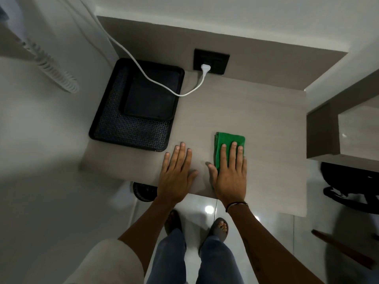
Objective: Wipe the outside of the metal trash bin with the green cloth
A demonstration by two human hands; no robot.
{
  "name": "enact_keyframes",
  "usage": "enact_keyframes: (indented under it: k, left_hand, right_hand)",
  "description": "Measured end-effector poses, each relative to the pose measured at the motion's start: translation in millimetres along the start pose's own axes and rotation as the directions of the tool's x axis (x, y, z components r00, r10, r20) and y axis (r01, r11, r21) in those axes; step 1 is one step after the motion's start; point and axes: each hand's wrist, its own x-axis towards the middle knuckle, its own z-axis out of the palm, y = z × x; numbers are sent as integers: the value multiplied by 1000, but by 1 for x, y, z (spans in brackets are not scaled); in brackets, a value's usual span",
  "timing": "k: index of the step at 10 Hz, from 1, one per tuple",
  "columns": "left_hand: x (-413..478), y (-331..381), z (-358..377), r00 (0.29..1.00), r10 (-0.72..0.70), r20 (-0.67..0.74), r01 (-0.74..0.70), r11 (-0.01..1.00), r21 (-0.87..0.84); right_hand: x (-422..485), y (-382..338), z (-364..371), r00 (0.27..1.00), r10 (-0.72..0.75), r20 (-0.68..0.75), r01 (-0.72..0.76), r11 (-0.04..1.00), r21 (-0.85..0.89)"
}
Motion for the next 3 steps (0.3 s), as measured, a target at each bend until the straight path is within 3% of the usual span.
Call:
enact_keyframes:
  k: [3]
  left_hand:
    - [-4, 10, -18, 1000, 2, 29, -1, 1000, -8]
  right_hand:
    - [1, 1, -11, 999, -26, 33, 24, 998, 66]
